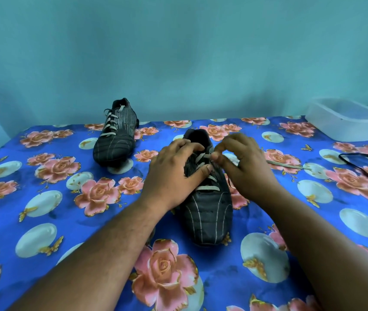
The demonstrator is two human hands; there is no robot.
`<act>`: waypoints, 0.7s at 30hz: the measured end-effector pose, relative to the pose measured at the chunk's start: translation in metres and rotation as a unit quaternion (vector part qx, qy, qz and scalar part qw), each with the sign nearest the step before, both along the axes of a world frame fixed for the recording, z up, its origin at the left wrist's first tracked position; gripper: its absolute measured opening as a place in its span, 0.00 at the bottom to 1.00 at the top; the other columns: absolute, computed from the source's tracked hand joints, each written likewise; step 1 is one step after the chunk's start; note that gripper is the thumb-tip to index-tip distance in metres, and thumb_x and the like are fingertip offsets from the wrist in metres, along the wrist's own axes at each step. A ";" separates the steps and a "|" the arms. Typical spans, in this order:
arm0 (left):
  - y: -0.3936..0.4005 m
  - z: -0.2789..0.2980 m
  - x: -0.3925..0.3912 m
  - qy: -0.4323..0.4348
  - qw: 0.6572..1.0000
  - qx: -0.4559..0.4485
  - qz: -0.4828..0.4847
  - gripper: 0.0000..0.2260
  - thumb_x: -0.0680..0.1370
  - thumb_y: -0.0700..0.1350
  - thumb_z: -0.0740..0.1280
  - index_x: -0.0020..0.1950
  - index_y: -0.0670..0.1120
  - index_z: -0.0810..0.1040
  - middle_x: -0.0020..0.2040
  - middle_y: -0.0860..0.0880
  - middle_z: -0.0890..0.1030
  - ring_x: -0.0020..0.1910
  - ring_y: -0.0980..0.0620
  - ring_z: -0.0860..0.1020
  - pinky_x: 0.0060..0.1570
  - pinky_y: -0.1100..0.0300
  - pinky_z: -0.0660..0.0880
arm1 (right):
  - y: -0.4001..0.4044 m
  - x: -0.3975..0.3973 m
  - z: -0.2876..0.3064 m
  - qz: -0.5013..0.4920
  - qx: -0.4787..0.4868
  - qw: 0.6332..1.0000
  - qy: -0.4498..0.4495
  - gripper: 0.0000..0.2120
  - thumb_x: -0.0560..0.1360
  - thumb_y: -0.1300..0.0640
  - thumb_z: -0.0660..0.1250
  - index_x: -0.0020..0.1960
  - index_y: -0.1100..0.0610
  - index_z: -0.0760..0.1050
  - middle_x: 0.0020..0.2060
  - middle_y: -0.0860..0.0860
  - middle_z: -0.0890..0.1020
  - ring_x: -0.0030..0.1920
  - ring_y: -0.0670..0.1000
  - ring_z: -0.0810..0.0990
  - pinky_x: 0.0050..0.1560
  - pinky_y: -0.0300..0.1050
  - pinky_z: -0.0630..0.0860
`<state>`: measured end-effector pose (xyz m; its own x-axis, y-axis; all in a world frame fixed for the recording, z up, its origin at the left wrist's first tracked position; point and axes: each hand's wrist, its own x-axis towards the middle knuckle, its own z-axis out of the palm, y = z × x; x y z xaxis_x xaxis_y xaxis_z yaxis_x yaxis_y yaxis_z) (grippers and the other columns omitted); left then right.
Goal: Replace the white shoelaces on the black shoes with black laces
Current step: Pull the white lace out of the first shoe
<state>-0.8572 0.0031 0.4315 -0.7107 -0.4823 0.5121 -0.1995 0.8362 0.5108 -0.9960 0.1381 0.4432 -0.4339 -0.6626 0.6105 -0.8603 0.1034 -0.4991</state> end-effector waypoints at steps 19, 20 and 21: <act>-0.008 0.007 0.005 0.082 0.996 0.006 -0.022 0.09 0.75 0.54 0.71 0.49 0.52 0.88 0.44 0.57 0.85 0.39 0.61 0.78 0.42 0.58 0.78 | 0.016 -0.032 0.004 -0.116 0.019 0.987 -0.110 0.06 0.76 0.55 0.71 0.52 0.45 0.79 0.48 0.44 0.80 0.52 0.51 0.76 0.51 0.49 0.72; -0.008 0.006 0.005 0.083 0.996 0.013 -0.022 0.09 0.74 0.54 0.72 0.48 0.52 0.88 0.43 0.57 0.85 0.38 0.62 0.77 0.41 0.59 0.77 | 0.015 -0.030 0.004 -0.093 0.020 0.991 -0.099 0.08 0.77 0.55 0.70 0.54 0.46 0.80 0.51 0.45 0.79 0.55 0.50 0.75 0.54 0.48 0.70; -0.007 0.006 0.005 0.083 0.996 0.023 -0.021 0.08 0.74 0.54 0.72 0.48 0.52 0.87 0.42 0.57 0.84 0.36 0.62 0.76 0.40 0.60 0.76 | 0.014 -0.027 0.005 -0.064 0.024 0.994 -0.091 0.09 0.78 0.55 0.69 0.57 0.46 0.81 0.54 0.45 0.79 0.57 0.49 0.74 0.56 0.47 0.69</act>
